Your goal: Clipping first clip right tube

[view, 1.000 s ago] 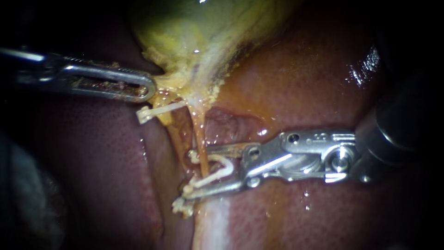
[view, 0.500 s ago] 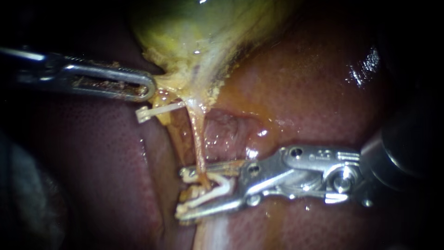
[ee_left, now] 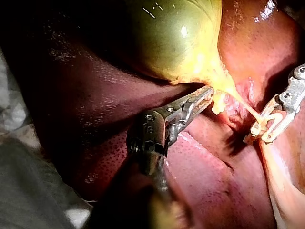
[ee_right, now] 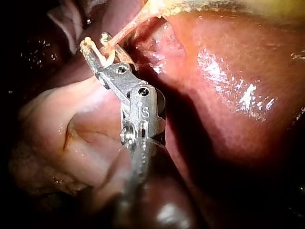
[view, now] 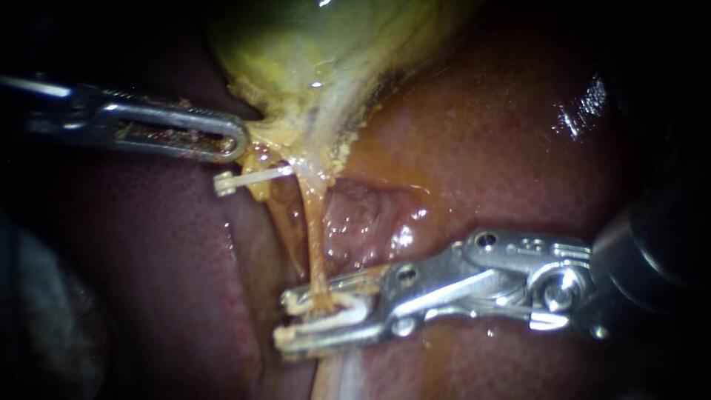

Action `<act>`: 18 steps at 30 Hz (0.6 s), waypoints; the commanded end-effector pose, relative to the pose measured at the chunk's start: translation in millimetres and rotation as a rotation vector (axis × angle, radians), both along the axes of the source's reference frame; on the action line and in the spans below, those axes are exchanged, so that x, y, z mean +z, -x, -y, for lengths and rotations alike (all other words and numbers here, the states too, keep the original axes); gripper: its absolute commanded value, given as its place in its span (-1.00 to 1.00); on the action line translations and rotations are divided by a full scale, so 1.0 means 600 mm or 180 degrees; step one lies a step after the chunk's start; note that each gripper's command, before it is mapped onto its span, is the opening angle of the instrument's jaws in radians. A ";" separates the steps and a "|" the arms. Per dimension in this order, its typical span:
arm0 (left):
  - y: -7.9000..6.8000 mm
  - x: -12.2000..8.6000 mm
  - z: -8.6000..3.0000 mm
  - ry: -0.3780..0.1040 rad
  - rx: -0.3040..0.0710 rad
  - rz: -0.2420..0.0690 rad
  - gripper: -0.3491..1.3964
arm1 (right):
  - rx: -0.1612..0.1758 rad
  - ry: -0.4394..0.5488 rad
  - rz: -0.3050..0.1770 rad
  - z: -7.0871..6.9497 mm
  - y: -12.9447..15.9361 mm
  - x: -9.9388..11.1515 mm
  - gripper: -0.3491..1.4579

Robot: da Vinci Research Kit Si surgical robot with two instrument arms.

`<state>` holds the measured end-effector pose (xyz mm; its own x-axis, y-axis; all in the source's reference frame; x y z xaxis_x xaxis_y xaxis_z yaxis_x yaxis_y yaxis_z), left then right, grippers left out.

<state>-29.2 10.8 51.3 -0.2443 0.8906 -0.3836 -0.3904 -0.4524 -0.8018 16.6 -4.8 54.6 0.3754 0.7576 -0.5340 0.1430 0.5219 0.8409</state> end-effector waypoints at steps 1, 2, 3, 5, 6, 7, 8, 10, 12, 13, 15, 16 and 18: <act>0.0000 0.0000 0.0000 0.0000 0.0000 0.0000 -1.00 | 0.0002 -0.0072 0.0034 0.0000 0.0001 0.0000 -0.70; 0.0000 0.0000 -0.0001 0.0000 0.0000 0.0000 -1.00 | 0.0008 -0.0175 0.0080 0.0000 0.0002 0.0000 -0.81; 0.0000 0.0000 -0.0001 0.0000 0.0000 0.0000 -1.00 | 0.0012 -0.0260 0.0118 0.0000 0.0003 -0.0001 -0.94; 0.0000 0.0001 -0.0001 0.0000 0.0001 0.0000 -1.00 | 0.0017 -0.0397 0.0178 0.0001 0.0008 -0.0001 -1.00; 0.0000 0.0001 -0.0001 0.0000 0.0001 0.0000 -1.00 | 0.0016 -0.0414 0.0185 0.0001 0.0010 0.0000 -1.00; -0.0001 0.0002 -0.0002 0.0000 0.0001 0.0001 -1.00 | 0.0017 -0.0447 0.0200 0.0001 0.0012 0.0001 -1.00; -0.0001 0.0002 -0.0002 0.0000 0.0001 0.0001 -1.00 | 0.0015 -0.0447 0.0199 0.0001 0.0013 0.0001 -1.00; -0.0001 0.0002 -0.0002 0.0000 0.0001 0.0001 -1.00 | 0.0014 -0.0446 0.0199 0.0001 0.0014 0.0002 -1.00; -0.0001 0.0002 -0.0002 0.0000 0.0001 0.0001 -1.00 | 0.0013 -0.0445 0.0199 0.0002 0.0014 0.0003 -1.00; -0.0001 0.0002 -0.0002 0.0000 0.0001 0.0001 -1.00 | 0.0013 -0.0444 0.0199 0.0002 0.0014 0.0004 -1.00; -0.0001 0.0002 -0.0002 0.0000 0.0001 0.0001 -1.00 | 0.0011 -0.0442 0.0199 0.0003 0.0014 0.0005 -1.00; -0.0001 0.0002 -0.0002 0.0000 0.0001 0.0001 -1.00 | 0.0010 -0.0441 0.0199 0.0004 0.0014 0.0005 -1.00; 0.0000 0.0003 -0.0002 0.0000 0.0001 0.0001 -1.00 | 0.0018 -0.0438 0.0201 0.0005 0.0014 0.0006 -1.00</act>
<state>-29.2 10.9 51.5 -0.2448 0.8904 -0.3837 -0.3900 -0.4528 -0.8018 15.7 -5.1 55.0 0.4010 0.8242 -0.3998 0.0850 0.4011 0.9121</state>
